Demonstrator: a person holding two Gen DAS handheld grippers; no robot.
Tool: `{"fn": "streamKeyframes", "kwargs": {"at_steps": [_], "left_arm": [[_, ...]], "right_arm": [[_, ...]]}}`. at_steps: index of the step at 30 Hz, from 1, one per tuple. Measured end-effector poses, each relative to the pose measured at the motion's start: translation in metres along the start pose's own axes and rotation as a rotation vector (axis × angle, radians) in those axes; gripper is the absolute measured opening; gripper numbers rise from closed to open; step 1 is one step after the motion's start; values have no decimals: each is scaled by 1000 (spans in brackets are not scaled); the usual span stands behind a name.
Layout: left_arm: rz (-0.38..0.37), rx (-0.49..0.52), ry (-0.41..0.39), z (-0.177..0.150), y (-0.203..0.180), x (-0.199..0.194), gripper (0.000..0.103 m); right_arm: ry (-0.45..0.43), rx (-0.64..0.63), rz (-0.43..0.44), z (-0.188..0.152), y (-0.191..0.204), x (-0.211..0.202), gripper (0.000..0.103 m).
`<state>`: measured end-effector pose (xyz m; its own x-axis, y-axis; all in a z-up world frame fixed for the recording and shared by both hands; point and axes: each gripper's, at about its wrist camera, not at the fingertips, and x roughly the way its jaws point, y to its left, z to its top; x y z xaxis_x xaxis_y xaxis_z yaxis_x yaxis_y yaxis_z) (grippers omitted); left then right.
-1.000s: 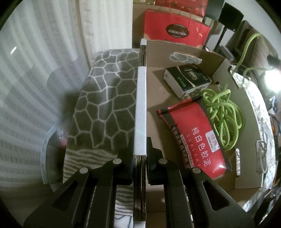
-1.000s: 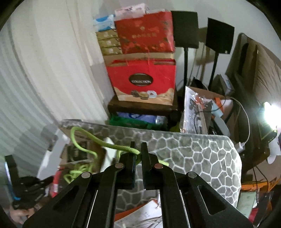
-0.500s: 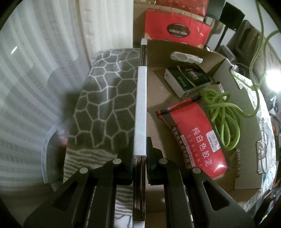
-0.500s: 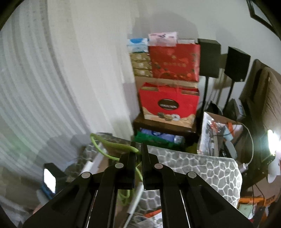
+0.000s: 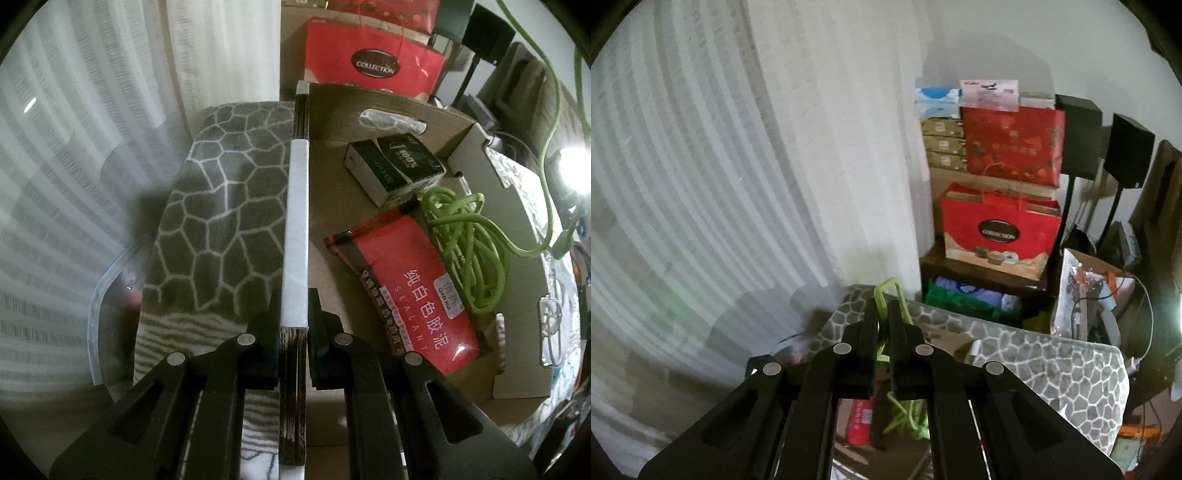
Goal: Organize objects
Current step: 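Lift the cable end and carry it toward the box, then lower the green cable end into the box and open the right gripper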
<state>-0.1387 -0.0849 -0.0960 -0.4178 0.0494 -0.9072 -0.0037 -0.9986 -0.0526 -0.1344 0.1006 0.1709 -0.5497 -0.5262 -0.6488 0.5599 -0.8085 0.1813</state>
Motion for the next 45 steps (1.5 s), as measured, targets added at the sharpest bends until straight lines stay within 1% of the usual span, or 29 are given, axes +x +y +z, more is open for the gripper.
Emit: {"fn": "streamKeyframes", "kwargs": {"at_steps": [7,14,17,21,27,33,37,41,44,45], "left_arm": [[-2,-2,0,0,-1,0,10],[-9,-6,1,0,1,1,10],[-10,-7,2,0,3,1,10],[-7,-4,1,1,2,1,10],[-4,-1,1,1,2,1,10],[7,5,-1,0,-1,0,10],[7,5,-1,0,-1,0,10],[8,5,-1,0,-1,0,10],[9,6,0,0,-2,0,10],[9,8,0,0,-2,0,10]], "right_arm": [[16,-24,45,6,31,10,4],[-2,-61,50,24,57,6,4],[-5,-76,36,26,63,4,4],[24,-58,24,14,54,16,4],[86,-26,3,-9,28,43,4],[168,-22,-31,-41,3,78,4],[242,-7,-47,-65,-11,106,4],[285,-2,-63,-81,-22,125,5],[312,-7,-80,-91,-27,133,8],[322,-7,-86,-93,-29,135,11]]}}
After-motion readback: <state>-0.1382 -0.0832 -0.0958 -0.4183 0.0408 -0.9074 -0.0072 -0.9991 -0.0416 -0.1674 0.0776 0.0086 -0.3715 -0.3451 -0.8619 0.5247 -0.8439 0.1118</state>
